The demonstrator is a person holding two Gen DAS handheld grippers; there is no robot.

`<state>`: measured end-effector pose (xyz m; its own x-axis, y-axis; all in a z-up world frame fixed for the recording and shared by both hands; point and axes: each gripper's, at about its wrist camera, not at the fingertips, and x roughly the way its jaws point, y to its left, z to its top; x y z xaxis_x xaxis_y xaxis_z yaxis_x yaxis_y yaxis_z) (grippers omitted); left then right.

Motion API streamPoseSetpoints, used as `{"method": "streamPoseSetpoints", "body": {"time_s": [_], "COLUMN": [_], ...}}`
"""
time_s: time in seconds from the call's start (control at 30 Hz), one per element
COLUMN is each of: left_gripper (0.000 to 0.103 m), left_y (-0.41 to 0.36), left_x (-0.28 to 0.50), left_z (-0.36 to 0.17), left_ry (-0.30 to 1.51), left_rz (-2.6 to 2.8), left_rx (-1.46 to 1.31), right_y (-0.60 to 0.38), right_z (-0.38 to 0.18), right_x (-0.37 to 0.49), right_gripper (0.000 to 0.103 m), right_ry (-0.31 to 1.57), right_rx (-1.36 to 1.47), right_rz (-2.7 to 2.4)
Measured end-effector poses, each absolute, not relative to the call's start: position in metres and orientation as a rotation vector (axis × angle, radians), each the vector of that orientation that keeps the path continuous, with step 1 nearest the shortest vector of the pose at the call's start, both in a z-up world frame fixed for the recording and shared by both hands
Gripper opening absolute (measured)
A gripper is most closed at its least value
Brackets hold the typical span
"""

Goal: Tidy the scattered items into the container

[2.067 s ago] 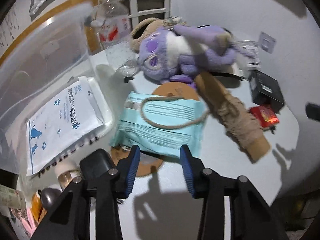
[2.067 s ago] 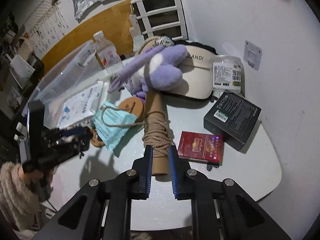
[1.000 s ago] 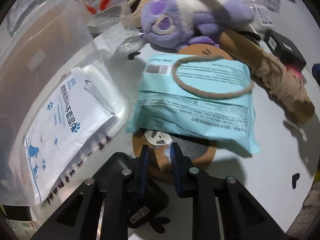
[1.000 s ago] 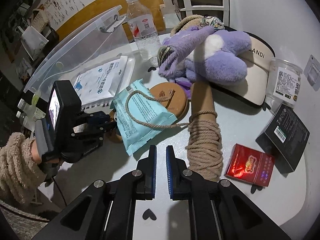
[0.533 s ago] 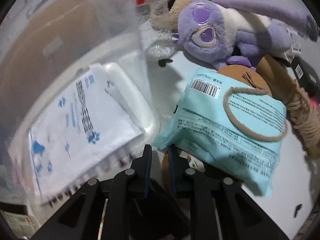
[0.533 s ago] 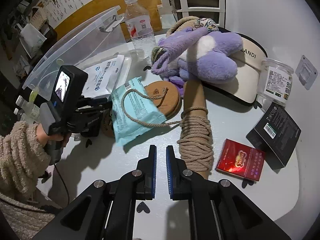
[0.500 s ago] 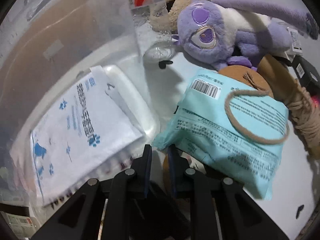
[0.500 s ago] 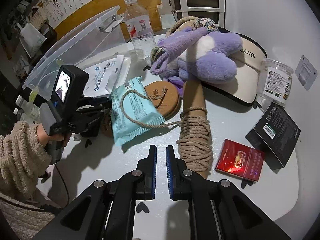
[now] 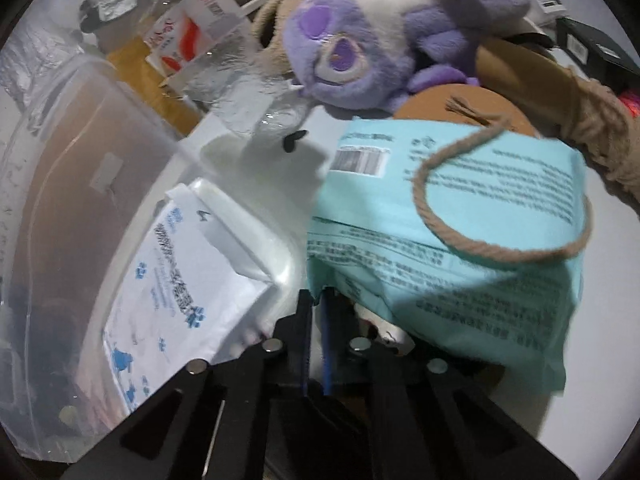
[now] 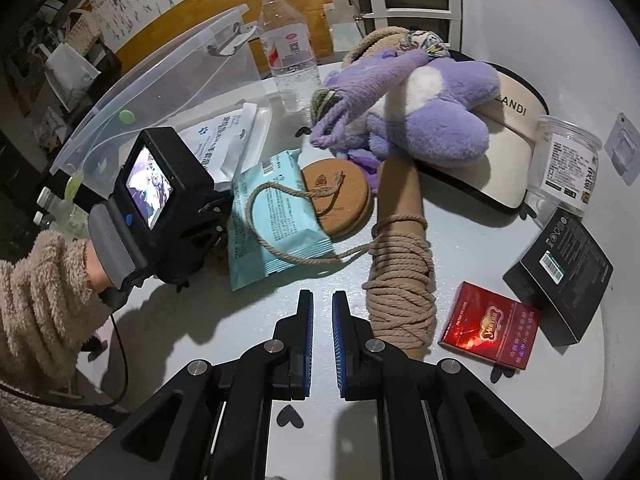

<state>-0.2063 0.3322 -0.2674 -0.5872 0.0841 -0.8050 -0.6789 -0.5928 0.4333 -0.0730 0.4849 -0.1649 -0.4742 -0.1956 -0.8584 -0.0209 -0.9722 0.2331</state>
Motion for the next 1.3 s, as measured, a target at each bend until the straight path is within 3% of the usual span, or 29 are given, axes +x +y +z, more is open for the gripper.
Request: {"method": "streamPoseSetpoints", "body": {"time_s": [0.87, 0.97, 1.3], "left_gripper": [0.0, 0.0, 0.004], "left_y": [0.321, 0.317, 0.318], "left_x": [-0.076, -0.084, -0.126], "left_z": [-0.273, -0.271, -0.276], "left_ry": [1.063, 0.978, 0.986], "left_rz": [1.948, 1.991, 2.123], "left_rx": [-0.985, -1.05, -1.058], "right_y": [0.468, 0.466, 0.456], "right_z": [-0.202, -0.211, -0.245], "right_x": [-0.072, -0.077, -0.112], "right_gripper": [0.01, 0.01, 0.01], "right_ry": [-0.448, -0.448, -0.334], "right_rx": [1.612, 1.617, 1.672], "right_rz": [-2.502, -2.512, -2.552]}}
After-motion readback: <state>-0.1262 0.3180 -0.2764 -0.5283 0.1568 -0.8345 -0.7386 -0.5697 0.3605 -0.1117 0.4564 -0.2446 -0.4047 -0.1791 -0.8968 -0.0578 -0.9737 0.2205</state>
